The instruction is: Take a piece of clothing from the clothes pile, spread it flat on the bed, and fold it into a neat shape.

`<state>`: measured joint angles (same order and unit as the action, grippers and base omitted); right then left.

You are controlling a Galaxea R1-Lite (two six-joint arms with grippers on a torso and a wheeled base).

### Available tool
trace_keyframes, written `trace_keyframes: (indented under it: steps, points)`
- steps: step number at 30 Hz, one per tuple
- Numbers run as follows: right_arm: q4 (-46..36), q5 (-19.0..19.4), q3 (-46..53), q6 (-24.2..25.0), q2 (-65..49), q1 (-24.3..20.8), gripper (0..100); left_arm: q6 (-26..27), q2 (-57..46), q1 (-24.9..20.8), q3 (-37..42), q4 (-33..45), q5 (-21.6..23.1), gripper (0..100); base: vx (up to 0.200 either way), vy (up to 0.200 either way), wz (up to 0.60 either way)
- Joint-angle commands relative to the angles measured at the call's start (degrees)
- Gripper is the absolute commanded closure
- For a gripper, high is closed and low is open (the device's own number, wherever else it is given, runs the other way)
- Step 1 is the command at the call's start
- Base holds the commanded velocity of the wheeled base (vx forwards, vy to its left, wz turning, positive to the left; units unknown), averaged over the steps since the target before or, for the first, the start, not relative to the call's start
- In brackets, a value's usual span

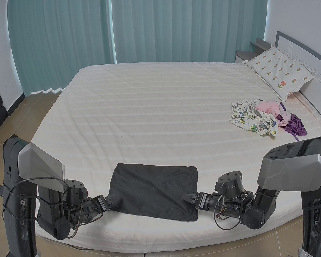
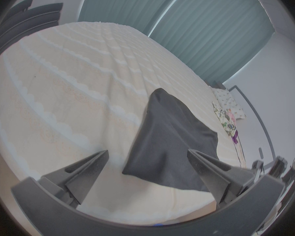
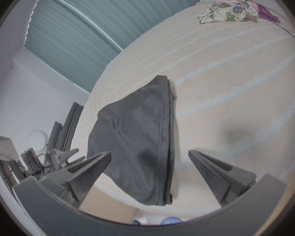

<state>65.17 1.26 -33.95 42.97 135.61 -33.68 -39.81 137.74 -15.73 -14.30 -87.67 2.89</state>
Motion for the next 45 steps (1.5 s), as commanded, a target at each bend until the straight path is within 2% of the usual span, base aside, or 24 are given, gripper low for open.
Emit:
trace_keyframes:
  steps: [1, 4, 5, 12, 14, 15, 17, 32, 45]
  points:
    - [0.22, 0.06, -0.94, 0.62, -0.08, 1.25, 0, 1.49, 1.21, -1.94, 0.15, -0.04, -0.16, 0, 0.0, 0.0, 0.0]
    - [0.31, -0.03, -0.94, 0.71, -0.17, 1.43, 0, 2.37, 2.09, -2.03, -0.29, -0.13, -0.52, 0, 0.0, 0.0, 0.0]
    - [0.57, 0.06, -0.94, 0.71, -0.52, 1.51, 0, 4.22, 2.71, -2.03, -0.55, -0.13, -0.6, 0, 0.0, 0.0, 0.0]
    - [0.66, 0.06, -0.94, 0.8, -0.7, 1.69, 0, 5.36, 3.59, -2.03, -1.61, -0.13, -0.52, 0, 0.0, 0.0, 0.0]
    - [0.66, 0.06, -0.94, 0.8, -0.87, 1.69, 0, 7.91, 4.03, -1.76, -1.78, -0.13, -0.34, 0, 0.0, 0.0, 0.0]
    - [0.66, 0.06, -0.94, 0.8, -0.87, 1.69, 0, 7.91, 4.03, -1.76, -1.78, -0.13, -0.34, 100, 0.0, 0.0, 0.0]
    - [0.66, 0.06, -0.94, 0.8, -0.87, 1.69, 0, 9.49, 4.47, -1.68, -1.7, -0.13, -0.25, 100, 0.0, 0.0, 0.0]
    - [0.66, 0.06, -0.85, 0.8, -0.78, 1.87, 0, 9.49, 3.32, -1.41, 4.72, -0.48, -1.22, 100, 0.0, 0.0, 0.0]
    - [0.66, 0.06, -0.94, 0.8, -0.78, 1.95, 0, 9.4, 3.15, -1.41, 5.25, -0.48, -1.57, 100, 0.0, 0.0, 0.0]
